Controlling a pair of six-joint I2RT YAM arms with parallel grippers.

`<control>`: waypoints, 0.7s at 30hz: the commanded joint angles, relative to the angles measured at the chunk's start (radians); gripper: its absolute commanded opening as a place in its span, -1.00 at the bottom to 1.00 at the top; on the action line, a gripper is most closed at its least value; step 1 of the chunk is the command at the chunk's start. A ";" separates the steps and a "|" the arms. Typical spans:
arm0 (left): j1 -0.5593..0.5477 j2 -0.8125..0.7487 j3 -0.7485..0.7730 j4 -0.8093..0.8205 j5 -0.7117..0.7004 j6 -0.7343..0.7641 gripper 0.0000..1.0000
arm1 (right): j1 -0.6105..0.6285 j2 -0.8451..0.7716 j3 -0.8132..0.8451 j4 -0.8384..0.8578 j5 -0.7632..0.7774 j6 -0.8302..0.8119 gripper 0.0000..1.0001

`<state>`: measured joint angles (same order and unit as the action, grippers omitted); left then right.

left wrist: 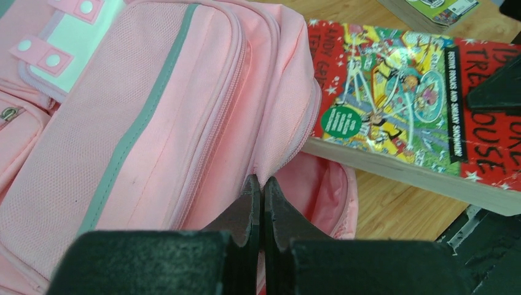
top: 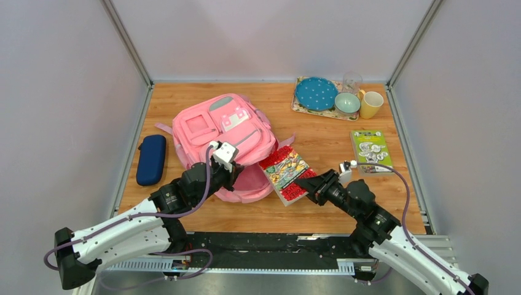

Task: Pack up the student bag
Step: Place the book in the student bag.

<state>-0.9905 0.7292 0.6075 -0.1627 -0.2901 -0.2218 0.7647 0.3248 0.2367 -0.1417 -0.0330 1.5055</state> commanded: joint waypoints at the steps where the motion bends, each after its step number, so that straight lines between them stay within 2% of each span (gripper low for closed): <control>1: 0.000 -0.024 0.021 0.157 0.009 -0.025 -1.00 | 0.008 0.094 0.020 0.204 -0.083 0.054 -1.00; 2: 0.000 -0.019 0.023 0.158 0.014 -0.028 -1.00 | 0.015 0.115 0.012 0.290 -0.087 0.062 -1.00; 8: 0.000 -0.025 0.015 0.149 0.022 -0.034 -1.00 | 0.028 0.368 0.073 0.528 -0.139 0.035 -1.00; 18: 0.000 -0.036 0.012 0.144 0.055 -0.025 -1.00 | 0.039 0.589 0.193 0.677 -0.159 0.013 -1.00; 21: 0.000 -0.036 0.008 0.157 0.075 -0.030 -1.00 | 0.041 0.706 0.225 0.711 -0.157 0.010 -1.00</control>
<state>-0.9905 0.7216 0.6003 -0.1467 -0.2623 -0.2348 0.7986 0.9394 0.3721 0.3622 -0.1776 1.5234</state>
